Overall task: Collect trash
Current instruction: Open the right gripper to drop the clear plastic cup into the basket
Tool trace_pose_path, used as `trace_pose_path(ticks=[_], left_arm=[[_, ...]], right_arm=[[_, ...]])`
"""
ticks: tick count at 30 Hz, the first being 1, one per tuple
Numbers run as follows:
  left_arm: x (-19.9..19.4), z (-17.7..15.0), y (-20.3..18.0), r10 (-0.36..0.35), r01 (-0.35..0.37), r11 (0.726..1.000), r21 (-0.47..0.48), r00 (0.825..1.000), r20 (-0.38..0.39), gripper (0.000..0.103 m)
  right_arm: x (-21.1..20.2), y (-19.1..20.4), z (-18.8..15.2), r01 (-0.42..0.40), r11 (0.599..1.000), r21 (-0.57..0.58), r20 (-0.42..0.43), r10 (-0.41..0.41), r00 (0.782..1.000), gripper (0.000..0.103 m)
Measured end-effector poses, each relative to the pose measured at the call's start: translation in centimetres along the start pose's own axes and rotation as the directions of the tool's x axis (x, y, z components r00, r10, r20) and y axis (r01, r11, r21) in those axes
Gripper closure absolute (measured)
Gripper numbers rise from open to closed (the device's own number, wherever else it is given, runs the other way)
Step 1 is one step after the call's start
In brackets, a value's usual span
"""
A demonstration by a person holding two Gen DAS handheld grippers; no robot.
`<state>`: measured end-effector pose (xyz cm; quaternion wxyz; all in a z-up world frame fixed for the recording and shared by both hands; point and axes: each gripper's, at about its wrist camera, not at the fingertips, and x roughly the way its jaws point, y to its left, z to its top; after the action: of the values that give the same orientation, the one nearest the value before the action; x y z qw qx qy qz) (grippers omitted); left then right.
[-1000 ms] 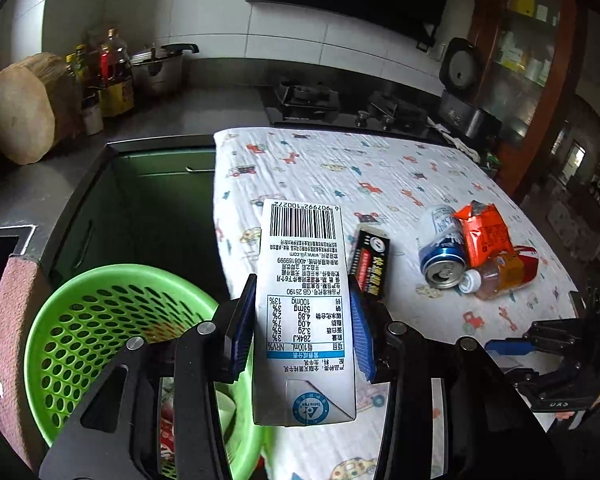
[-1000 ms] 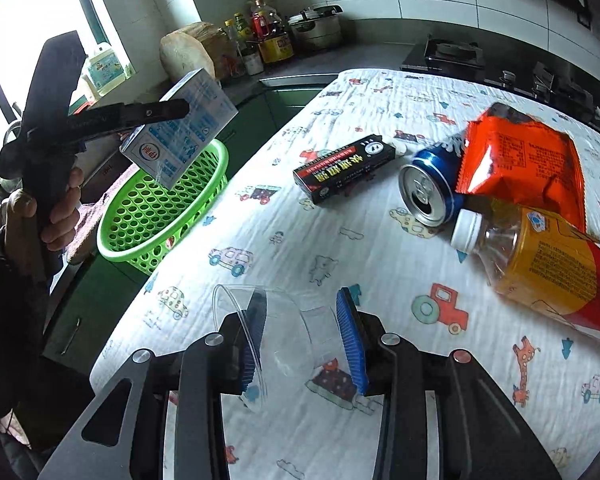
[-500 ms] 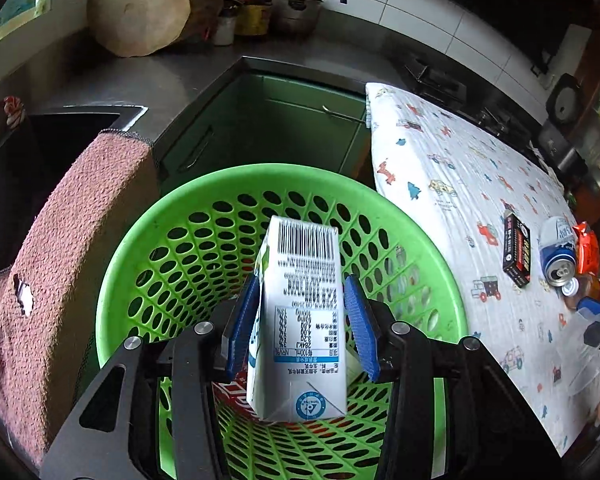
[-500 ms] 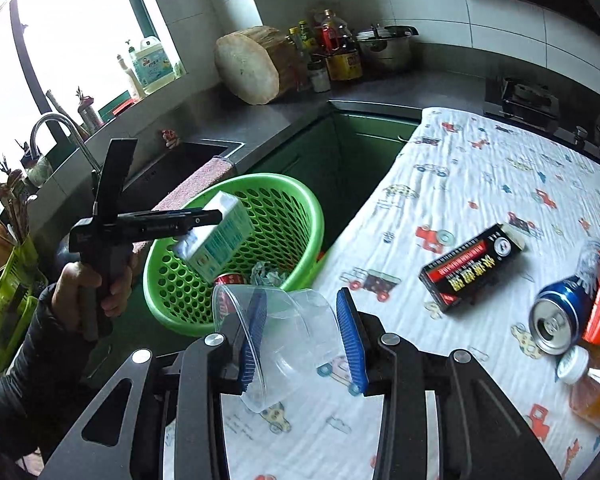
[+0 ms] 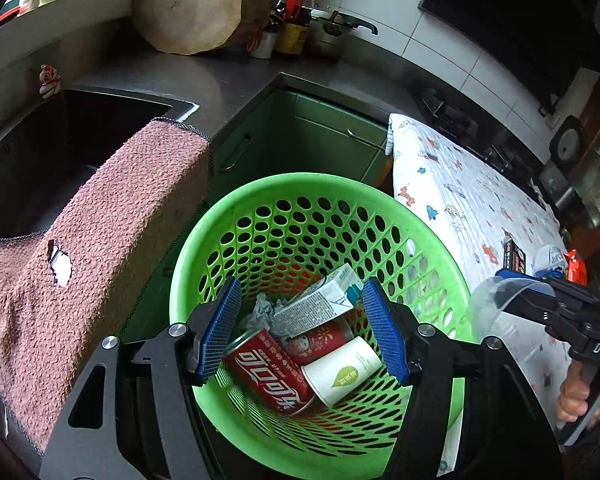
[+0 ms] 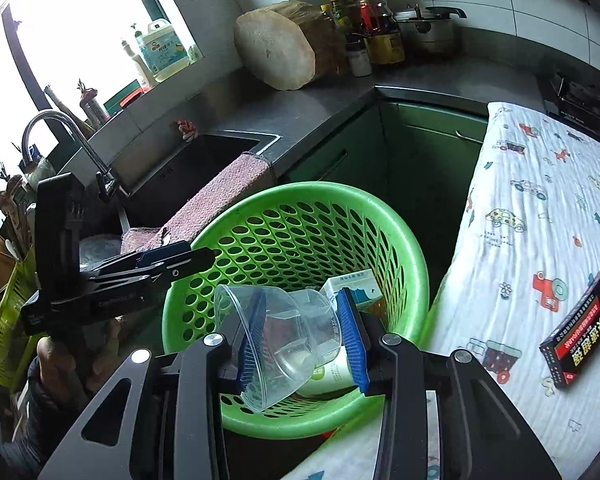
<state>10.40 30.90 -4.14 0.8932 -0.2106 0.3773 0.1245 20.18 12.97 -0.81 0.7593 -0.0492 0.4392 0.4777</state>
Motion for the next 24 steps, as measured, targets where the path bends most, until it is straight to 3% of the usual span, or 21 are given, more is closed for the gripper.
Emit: trace_pose_path(ticks=[5, 8, 17, 24], left_arm=[[-0.1, -0.1, 0.1, 0.004, -0.004, 1.0, -0.003, 1.0, 0.0, 0.037], [-0.1, 0.0, 0.0, 0.003, -0.003, 1.0, -0.005, 1.0, 0.001, 0.035], [-0.2, 0.1, -0.3, 0.006, -0.006, 1.0, 0.001, 1.0, 0.004, 0.033], [0.2, 0.3, -1.7, 0.0, 0.0, 1.0, 0.021, 1.0, -0.005, 0.031]], right_arm=[[2.0, 0.1, -0.3, 0.004, 1.0, 0.011, -0.044, -0.003, 0.999, 0.064], [2.5, 0.6, -0.6, 0.032, 0.999, -0.024, -0.055, -0.034, 0.998, 0.036], [1.3, 0.7, -1.3, 0.049, 0.997, -0.067, -0.031, -0.051, 0.998, 0.036], [-2.2, -2.1, -2.6, 0.106, 0.994, -0.029, 0.018, -0.106, 0.994, 0.03]])
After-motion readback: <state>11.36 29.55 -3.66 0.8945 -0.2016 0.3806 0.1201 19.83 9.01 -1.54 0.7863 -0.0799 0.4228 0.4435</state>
